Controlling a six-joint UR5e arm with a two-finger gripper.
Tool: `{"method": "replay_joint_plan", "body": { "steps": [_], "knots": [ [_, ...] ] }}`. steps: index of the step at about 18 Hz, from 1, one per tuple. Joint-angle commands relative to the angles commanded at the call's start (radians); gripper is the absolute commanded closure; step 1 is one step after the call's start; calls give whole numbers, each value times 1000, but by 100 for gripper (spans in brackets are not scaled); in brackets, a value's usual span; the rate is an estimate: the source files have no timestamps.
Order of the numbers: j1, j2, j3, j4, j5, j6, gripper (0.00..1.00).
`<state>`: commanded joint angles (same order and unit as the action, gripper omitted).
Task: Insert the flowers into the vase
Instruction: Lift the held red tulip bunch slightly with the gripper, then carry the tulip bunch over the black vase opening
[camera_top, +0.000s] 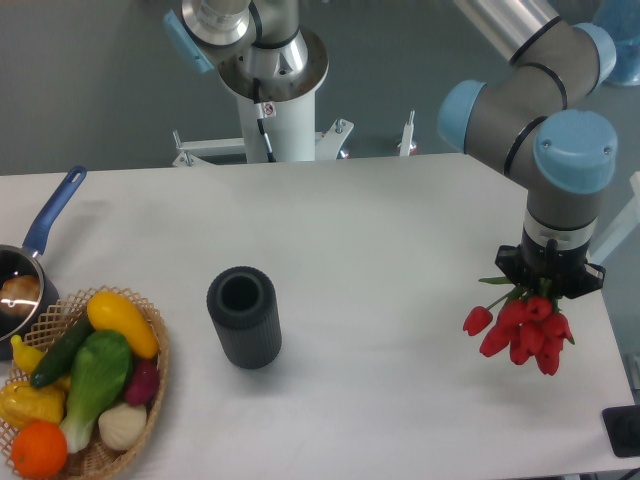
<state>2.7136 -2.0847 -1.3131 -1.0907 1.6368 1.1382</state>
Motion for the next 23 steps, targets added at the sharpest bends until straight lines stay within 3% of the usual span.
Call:
{"method": "replay_joint_plan", "body": {
  "steps": [4, 8, 14, 16, 19, 23],
  "knots": [
    [-5, 27, 0, 0, -27, -12, 100],
    [-2, 95, -8, 6, -161, -24, 100],
    [3, 210, -69, 12, -561, -66, 100],
    [3, 242, -77, 49, -752, -148, 100],
    [3, 258, -113, 119, -951, -232, 100],
    [-15, 285, -175, 213, -1015, -233, 100]
  ]
}}
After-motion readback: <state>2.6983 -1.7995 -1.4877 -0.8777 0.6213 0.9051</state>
